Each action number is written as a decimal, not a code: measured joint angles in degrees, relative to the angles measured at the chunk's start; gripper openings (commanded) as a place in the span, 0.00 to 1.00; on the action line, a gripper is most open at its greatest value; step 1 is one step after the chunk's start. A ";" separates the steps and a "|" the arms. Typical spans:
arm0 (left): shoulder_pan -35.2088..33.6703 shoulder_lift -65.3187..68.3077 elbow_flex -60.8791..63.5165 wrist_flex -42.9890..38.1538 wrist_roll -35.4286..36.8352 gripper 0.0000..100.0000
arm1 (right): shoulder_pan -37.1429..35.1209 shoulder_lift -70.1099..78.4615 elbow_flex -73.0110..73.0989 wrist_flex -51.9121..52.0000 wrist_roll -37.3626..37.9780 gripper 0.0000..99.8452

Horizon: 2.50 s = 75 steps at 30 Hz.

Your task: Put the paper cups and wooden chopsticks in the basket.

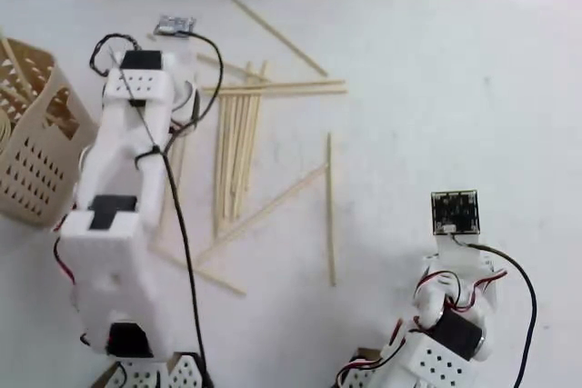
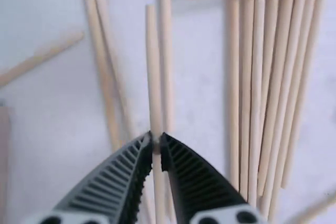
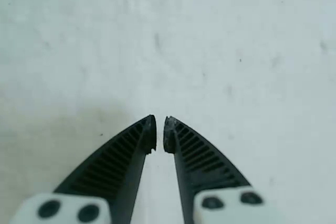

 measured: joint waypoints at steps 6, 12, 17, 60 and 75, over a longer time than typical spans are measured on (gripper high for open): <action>0.00 -14.68 14.95 -10.29 0.00 0.02 | 0.00 0.00 0.00 0.00 0.00 0.04; 0.00 -30.95 24.53 -18.37 0.00 0.02 | 0.00 0.00 0.00 0.00 0.00 0.04; -0.09 -47.47 23.30 -18.37 -2.37 0.02 | 0.00 0.00 0.00 0.00 0.00 0.04; -25.14 -48.35 12.84 -37.63 -6.77 0.10 | 0.00 0.00 0.09 0.00 0.00 0.04; -24.09 -48.35 13.10 -36.48 -6.86 0.10 | 0.00 0.00 0.09 0.00 0.00 0.04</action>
